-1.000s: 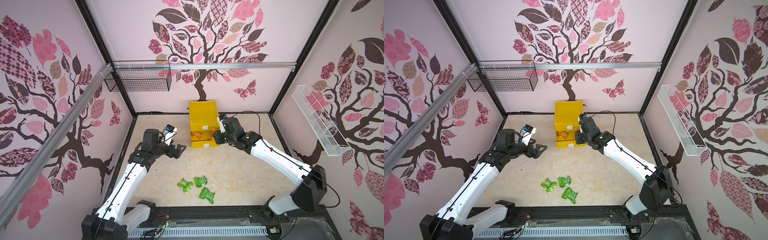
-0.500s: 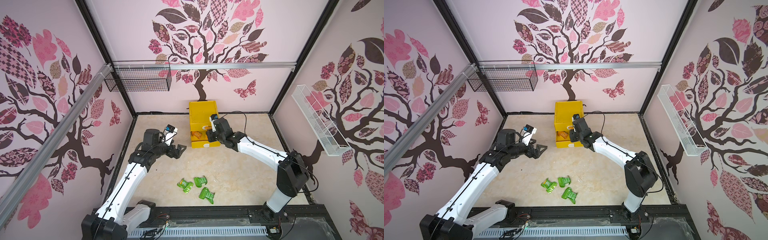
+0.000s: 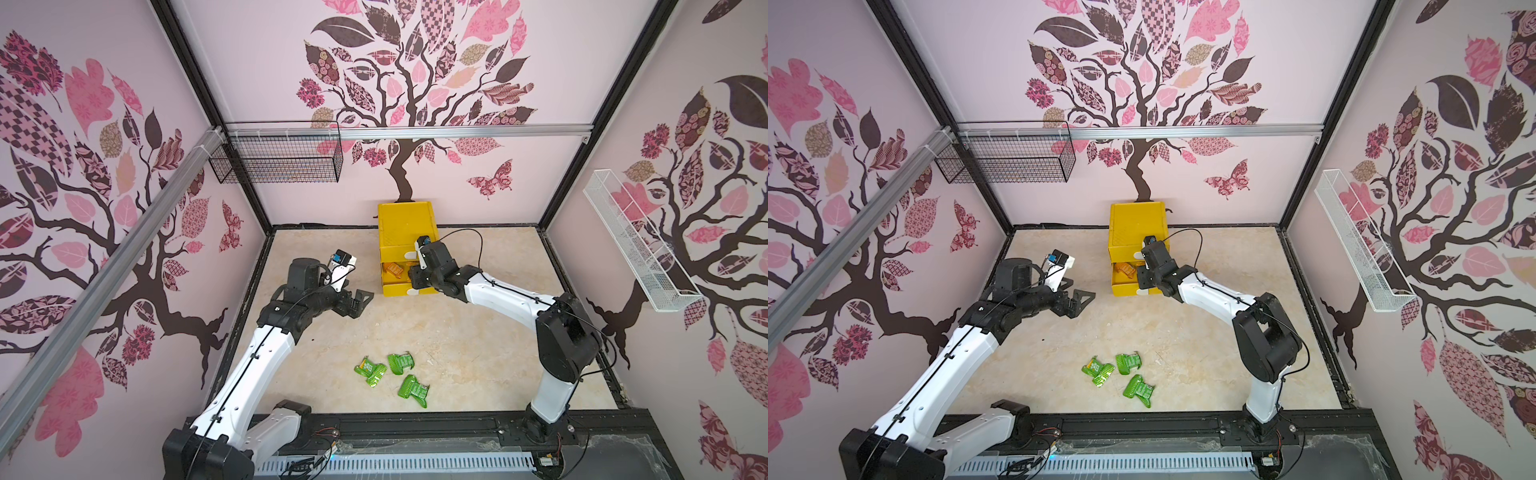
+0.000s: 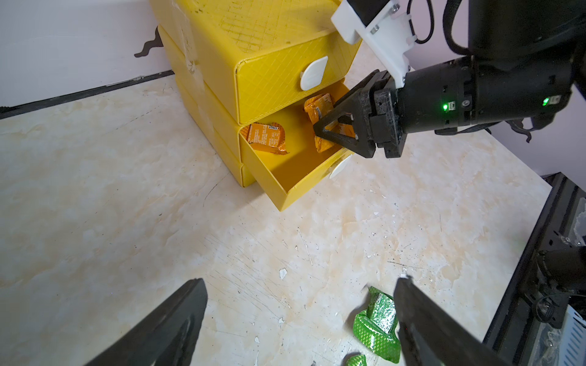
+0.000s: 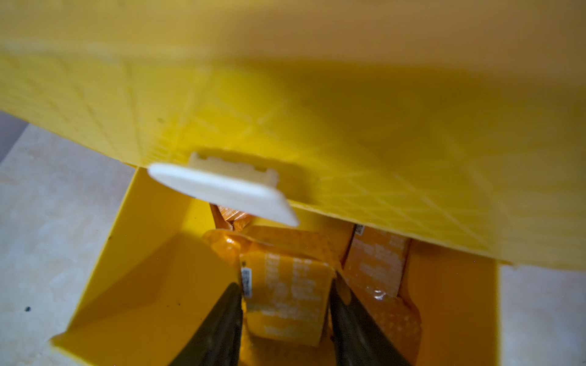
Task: Place the cookies into the drawer by color
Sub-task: Place the cookie in the drawer, then close the drawer in the storage box.
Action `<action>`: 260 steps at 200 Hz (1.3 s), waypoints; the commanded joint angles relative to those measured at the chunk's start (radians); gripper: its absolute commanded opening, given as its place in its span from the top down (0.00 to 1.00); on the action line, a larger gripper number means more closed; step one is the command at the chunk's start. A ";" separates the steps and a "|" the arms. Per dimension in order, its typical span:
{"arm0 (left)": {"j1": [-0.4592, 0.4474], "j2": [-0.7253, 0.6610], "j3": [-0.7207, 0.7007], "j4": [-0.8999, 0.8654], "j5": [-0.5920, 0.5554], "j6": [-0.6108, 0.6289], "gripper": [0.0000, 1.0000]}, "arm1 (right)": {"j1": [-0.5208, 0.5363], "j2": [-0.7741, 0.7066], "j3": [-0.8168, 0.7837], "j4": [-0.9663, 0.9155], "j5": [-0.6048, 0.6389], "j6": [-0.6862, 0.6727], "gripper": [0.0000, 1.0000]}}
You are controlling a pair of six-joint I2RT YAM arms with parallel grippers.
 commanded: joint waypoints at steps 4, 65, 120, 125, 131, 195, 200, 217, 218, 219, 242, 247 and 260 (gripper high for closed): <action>-0.005 -0.020 0.006 -0.003 0.003 0.010 0.03 | 0.004 0.013 0.036 -0.106 -0.022 0.016 0.38; -0.014 -0.022 0.018 -0.014 -0.029 0.022 0.03 | 0.006 -0.130 0.032 -0.150 0.047 0.003 0.32; -0.082 0.018 0.126 -0.081 -0.141 0.048 0.03 | 0.005 -0.284 -0.076 -0.143 0.066 0.023 0.31; -0.090 0.026 0.140 -0.086 -0.155 0.054 0.03 | 0.005 -0.296 -0.088 -0.142 0.072 0.028 0.31; -0.098 0.040 0.159 -0.092 -0.166 0.056 0.03 | 0.004 -0.310 -0.103 -0.145 0.079 0.033 0.31; -0.100 0.242 0.392 -0.067 -0.199 -0.017 0.03 | 0.006 -0.425 -0.268 -0.149 0.089 0.082 0.26; -0.100 0.260 0.410 -0.061 -0.205 -0.027 0.03 | 0.004 -0.429 -0.273 -0.155 0.091 0.082 0.26; -0.100 0.330 0.479 -0.062 -0.206 -0.053 0.03 | 0.004 -0.445 -0.306 -0.147 0.104 0.071 0.24; -0.100 0.333 0.484 -0.062 -0.207 -0.056 0.03 | 0.004 -0.446 -0.309 -0.146 0.105 0.071 0.24; -0.100 0.338 0.488 -0.063 -0.208 -0.059 0.03 | 0.004 -0.447 -0.312 -0.145 0.105 0.071 0.24; -0.100 0.448 0.600 -0.108 -0.229 -0.130 0.03 | 0.002 -0.454 -0.350 -0.121 0.109 0.066 0.22; -0.100 0.473 0.629 -0.125 -0.239 -0.155 0.03 | -0.001 -0.452 -0.356 -0.115 0.102 0.064 0.22; -0.100 0.530 0.681 -0.148 -0.224 -0.184 0.03 | -0.008 -0.438 -0.364 -0.098 0.084 0.063 0.22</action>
